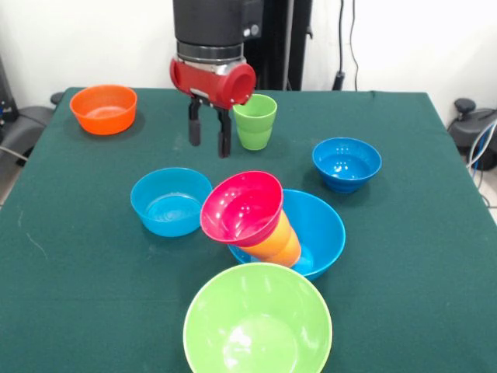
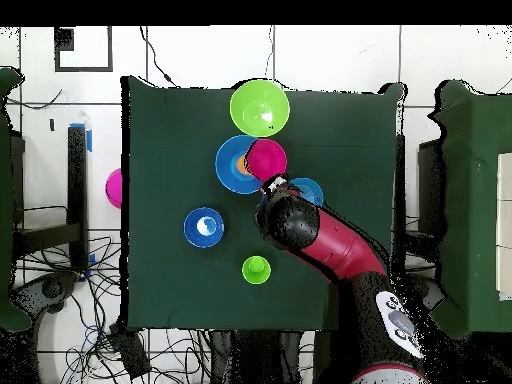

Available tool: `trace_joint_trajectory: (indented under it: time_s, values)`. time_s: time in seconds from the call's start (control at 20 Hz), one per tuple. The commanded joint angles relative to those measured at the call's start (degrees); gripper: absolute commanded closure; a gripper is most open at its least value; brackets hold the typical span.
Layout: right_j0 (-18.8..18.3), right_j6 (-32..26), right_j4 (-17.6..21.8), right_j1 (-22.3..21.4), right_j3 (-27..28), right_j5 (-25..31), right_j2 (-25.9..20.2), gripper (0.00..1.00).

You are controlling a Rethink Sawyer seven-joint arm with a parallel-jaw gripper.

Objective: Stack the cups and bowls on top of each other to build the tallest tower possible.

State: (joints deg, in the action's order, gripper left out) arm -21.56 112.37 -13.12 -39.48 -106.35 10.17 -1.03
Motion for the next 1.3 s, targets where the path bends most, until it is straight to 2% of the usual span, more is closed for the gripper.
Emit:
trace_joint_trajectory:
  time_s: [0.05,0.5,0.75,1.05,1.3]
  values:
    - [-0.8,10.6,-1.1,2.3,-4.1,-3.5,-8.1,0.00]
    - [-1.9,11.0,-0.9,5.6,-1.2,-7.2,-10.8,0.00]
    - [-1.3,11.5,-1.7,6.1,-0.1,-7.8,-10.6,0.00]
    - [-1.5,11.6,-2.2,9.2,2.9,-10.2,-11.4,0.00]
    - [-2.1,10.8,-2.3,10.9,4.5,-9.6,-11.6,0.00]
